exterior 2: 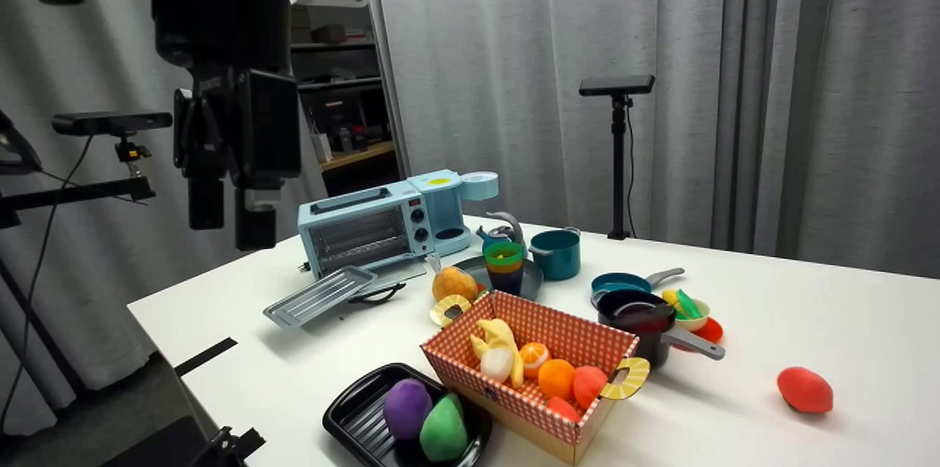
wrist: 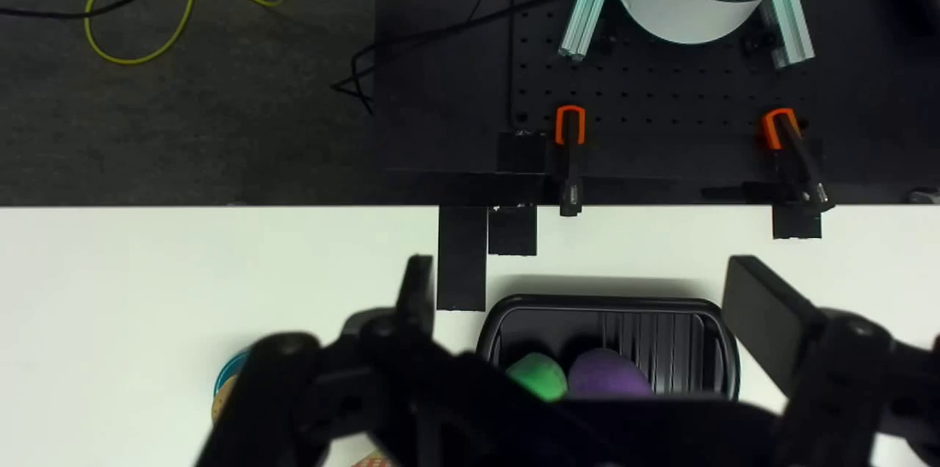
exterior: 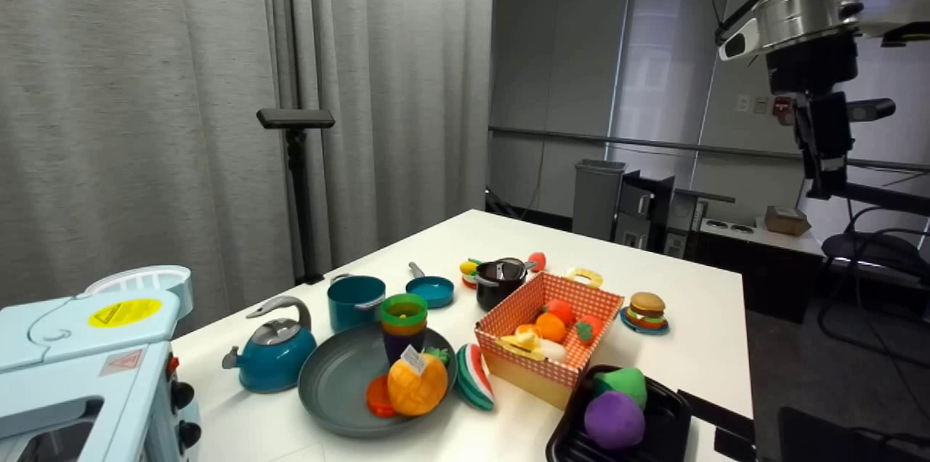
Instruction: Pick up the lid from the small black pot and put it on the table.
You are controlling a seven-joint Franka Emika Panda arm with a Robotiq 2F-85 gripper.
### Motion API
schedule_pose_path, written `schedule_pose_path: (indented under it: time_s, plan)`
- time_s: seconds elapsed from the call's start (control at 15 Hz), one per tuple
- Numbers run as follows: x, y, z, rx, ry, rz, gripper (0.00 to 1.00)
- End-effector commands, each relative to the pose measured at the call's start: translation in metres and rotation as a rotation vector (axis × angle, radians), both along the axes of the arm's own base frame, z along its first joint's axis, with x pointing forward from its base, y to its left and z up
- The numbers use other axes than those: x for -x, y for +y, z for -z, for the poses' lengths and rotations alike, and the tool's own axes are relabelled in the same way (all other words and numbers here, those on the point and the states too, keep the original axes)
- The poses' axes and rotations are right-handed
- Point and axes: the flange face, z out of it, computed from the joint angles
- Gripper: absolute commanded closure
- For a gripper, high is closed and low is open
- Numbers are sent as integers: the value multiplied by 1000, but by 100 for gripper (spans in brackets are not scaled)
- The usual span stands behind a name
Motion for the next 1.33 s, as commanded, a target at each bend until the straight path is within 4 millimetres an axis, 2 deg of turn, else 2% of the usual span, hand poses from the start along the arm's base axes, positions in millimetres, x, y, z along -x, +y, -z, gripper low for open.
schedule_pose_path:
  time_s: [0.0,0.6,0.67,1.0,1.27]
  plan:
    - [0,0,0,0,1,0,0]
    - [-2,0,0,-3,-3,3,0]
    - [-2,-7,-4,-7,-23,15,0]
    - [-25,-15,-12,-22,-103,48,0]
    - [-60,-16,-8,-52,-127,42,0]
